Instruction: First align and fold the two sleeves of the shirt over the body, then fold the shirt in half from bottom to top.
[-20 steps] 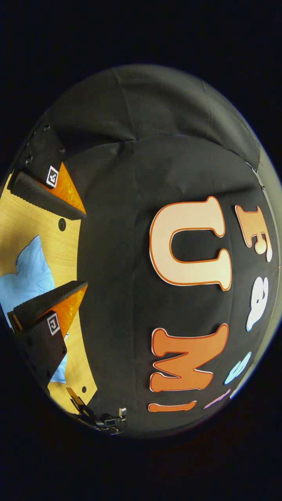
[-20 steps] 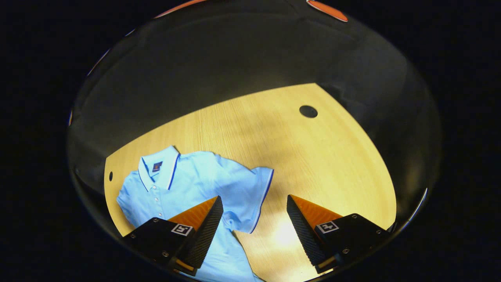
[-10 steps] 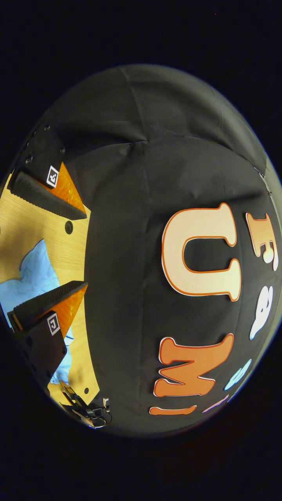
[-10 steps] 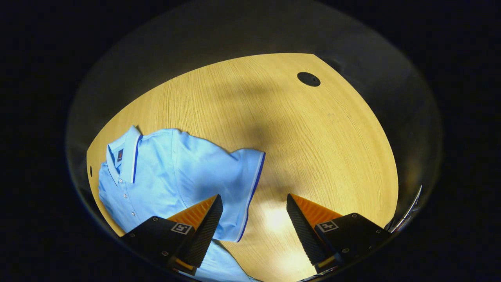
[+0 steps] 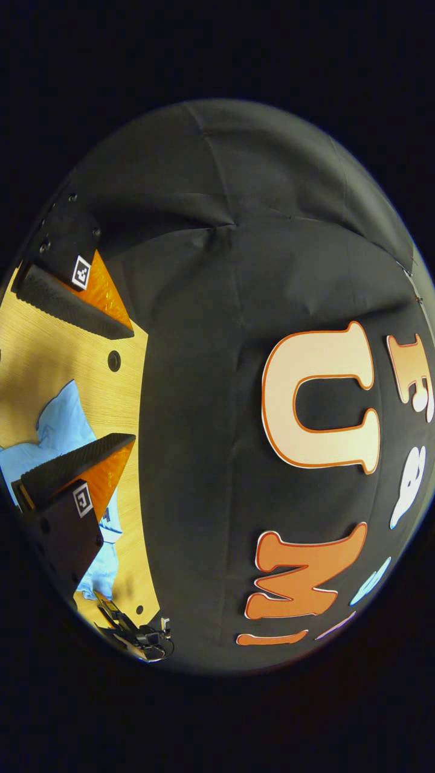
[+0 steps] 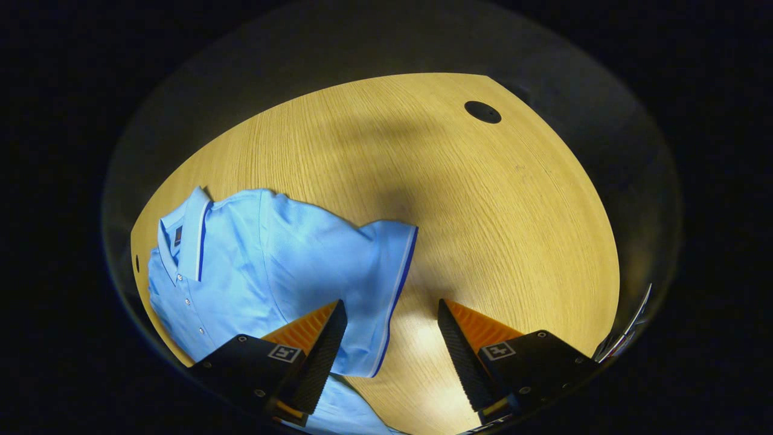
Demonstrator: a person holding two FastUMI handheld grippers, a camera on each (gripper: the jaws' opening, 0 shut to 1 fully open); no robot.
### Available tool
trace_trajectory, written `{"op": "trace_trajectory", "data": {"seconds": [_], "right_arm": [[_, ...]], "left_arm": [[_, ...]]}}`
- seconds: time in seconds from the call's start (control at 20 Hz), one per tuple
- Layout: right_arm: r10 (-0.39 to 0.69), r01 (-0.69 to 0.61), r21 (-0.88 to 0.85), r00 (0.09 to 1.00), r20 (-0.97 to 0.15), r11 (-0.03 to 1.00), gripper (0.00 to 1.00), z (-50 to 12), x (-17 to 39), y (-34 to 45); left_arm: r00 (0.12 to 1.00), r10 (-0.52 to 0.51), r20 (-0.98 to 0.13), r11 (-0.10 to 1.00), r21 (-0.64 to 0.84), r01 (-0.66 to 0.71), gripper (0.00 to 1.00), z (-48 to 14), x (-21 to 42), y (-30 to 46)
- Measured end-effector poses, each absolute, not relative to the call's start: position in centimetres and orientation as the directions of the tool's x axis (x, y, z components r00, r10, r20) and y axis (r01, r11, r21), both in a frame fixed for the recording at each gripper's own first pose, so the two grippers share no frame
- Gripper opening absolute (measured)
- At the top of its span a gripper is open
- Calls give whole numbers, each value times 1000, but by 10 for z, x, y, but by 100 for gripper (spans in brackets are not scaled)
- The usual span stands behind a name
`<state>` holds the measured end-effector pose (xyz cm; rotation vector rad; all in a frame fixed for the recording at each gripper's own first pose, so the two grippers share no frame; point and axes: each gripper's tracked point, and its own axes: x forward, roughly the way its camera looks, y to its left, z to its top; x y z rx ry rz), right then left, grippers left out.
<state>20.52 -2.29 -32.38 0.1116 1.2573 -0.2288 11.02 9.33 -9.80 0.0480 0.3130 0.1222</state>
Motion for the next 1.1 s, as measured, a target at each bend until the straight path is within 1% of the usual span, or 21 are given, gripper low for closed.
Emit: {"op": "trace_trajectory", "data": {"seconds": [0.05,0.1,0.15,0.2,0.25,0.3,0.35,0.4,0.45,0.5,0.55,0.7,0.85,1.1], "right_arm": [[-110,234,-40,292,-950,972,89,-323,206,-22],[-108,231,-40,291,-951,972,81,-323,207,-20],[-108,230,-39,294,-950,972,76,-324,207,-19],[-106,230,-38,293,-950,973,68,-324,207,-17],[-103,232,-34,295,-950,972,58,-324,208,-17],[-100,225,-31,300,-949,974,42,-323,209,-15],[-97,214,-30,308,-946,976,43,-323,210,-16],[-90,209,-23,317,-944,978,23,-321,212,-15],[-84,208,-14,329,-941,978,16,-321,213,-12],[-59,196,11,349,-935,981,6,-320,216,-6],[-52,175,13,362,-931,984,4,-315,215,-3],[-30,132,29,425,-904,991,1,-294,222,15],[-9,78,32,471,-882,996,1,-270,223,35],[78,-28,74,534,-842,997,1,-229,220,95]], "left_arm": [[944,130,-305,991,67,-115,100,-98,110,94],[943,133,-306,991,68,-117,100,-99,109,95],[942,136,-308,990,71,-119,100,-99,108,96],[941,137,-309,990,73,-120,100,-99,107,98],[941,139,-309,990,74,-121,100,-100,106,99],[940,141,-311,989,77,-124,100,-101,104,100],[938,145,-314,989,79,-126,100,-102,103,102],[937,146,-319,989,81,-126,100,-103,102,103],[936,147,-320,988,83,-127,100,-103,102,105],[937,147,-318,988,86,-126,100,-103,102,106],[937,148,-316,988,92,-125,100,-102,102,108],[938,154,-309,987,100,-129,100,-100,102,115],[937,147,-317,988,94,-123,100,-104,105,118],[934,153,-323,987,99,-128,100,-110,108,133]]}}
